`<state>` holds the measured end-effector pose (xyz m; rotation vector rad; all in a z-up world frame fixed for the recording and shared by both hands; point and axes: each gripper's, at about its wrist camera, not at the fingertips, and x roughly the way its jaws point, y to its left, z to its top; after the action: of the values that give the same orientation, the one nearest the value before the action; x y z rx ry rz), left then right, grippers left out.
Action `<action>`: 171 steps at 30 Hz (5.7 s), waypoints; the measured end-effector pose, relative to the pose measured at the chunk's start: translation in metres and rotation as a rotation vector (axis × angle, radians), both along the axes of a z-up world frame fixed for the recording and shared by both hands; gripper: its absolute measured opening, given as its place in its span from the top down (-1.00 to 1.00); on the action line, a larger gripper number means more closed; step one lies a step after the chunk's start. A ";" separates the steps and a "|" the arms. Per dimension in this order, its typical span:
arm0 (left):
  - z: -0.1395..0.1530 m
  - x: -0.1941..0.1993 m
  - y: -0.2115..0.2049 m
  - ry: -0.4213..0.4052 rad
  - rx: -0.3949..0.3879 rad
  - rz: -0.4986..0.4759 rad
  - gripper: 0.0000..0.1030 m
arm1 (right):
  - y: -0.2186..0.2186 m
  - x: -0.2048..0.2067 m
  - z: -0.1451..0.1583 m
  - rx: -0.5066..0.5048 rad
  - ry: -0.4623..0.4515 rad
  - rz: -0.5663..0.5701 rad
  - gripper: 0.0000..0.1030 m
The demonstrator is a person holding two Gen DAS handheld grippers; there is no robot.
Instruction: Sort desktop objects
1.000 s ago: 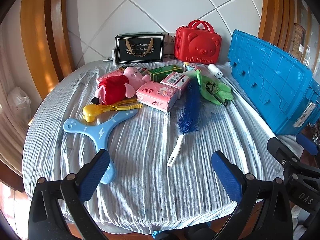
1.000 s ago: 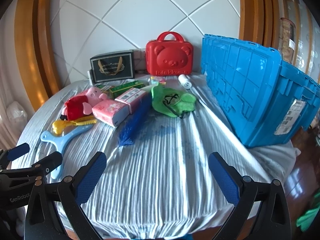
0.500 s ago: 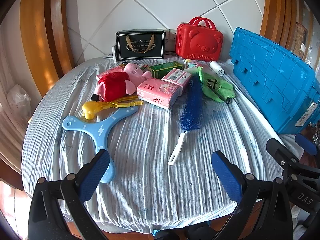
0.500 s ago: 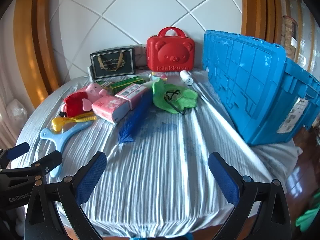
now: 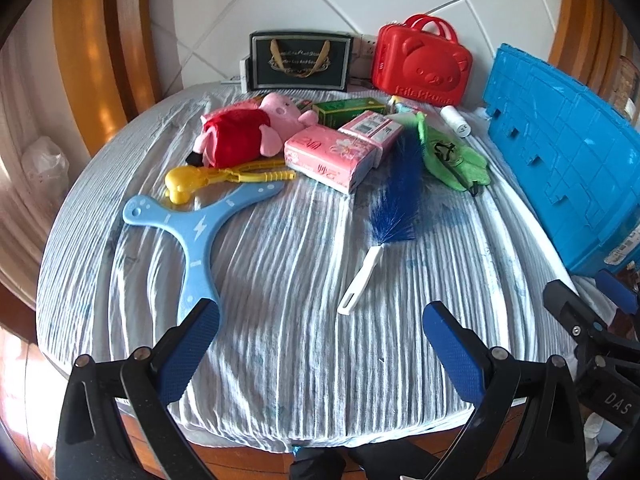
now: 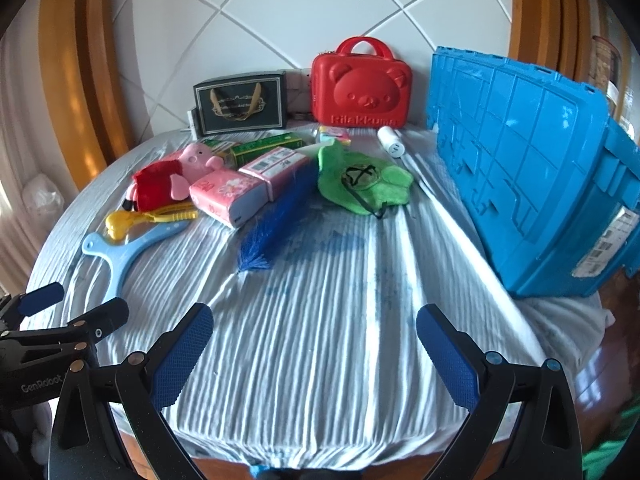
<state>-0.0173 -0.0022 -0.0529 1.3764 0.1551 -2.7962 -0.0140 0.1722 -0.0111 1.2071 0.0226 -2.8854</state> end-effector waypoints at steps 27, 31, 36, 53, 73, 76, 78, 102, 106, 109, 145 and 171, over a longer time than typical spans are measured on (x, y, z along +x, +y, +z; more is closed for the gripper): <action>-0.028 -0.132 -0.068 -0.139 -0.102 0.378 -1.00 | 0.098 -0.179 -0.043 0.023 -0.154 0.077 -1.00; -0.028 -0.160 -0.073 -0.131 -0.051 0.356 -1.00 | 0.100 -0.205 -0.043 0.048 -0.165 0.043 -1.00; -0.026 -0.204 -0.037 -0.127 -0.026 0.237 -1.00 | 0.109 -0.236 -0.044 0.070 -0.170 -0.010 -1.00; -0.089 -0.314 0.025 -0.258 -0.068 0.216 -1.00 | 0.118 -0.306 -0.073 0.050 -0.237 -0.001 -1.00; -0.130 -0.286 0.005 -0.372 -0.184 0.172 -1.00 | 0.075 -0.340 -0.111 -0.018 -0.370 0.130 -1.00; -0.129 -0.287 0.005 -0.369 -0.178 0.163 -1.00 | 0.070 -0.339 -0.123 -0.006 -0.397 0.176 -1.00; -0.129 -0.288 0.005 -0.368 -0.176 0.157 -1.00 | 0.065 -0.341 -0.129 0.018 -0.387 0.194 -1.00; 0.000 -0.217 0.027 0.017 -0.197 0.111 -0.75 | 0.076 -0.278 0.007 -0.060 -0.003 0.205 0.77; 0.039 -0.197 0.035 0.112 -0.183 0.063 -0.75 | 0.066 -0.248 0.050 -0.043 0.090 0.209 0.77; 0.061 -0.184 0.041 0.175 -0.175 0.013 -0.75 | 0.057 -0.225 0.081 -0.013 0.152 0.201 0.77; 0.188 -0.184 0.498 0.249 -0.070 -0.507 -0.79 | 0.454 -0.063 0.196 0.159 0.355 -0.306 0.77; 0.190 -0.180 0.527 0.240 -0.130 -0.476 -0.84 | 0.477 -0.081 0.130 0.169 0.115 -0.205 -0.87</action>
<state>-0.1968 0.5246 0.1371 1.1712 -0.3989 -3.2736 -0.0952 0.6494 0.1185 1.1253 0.1560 -3.1863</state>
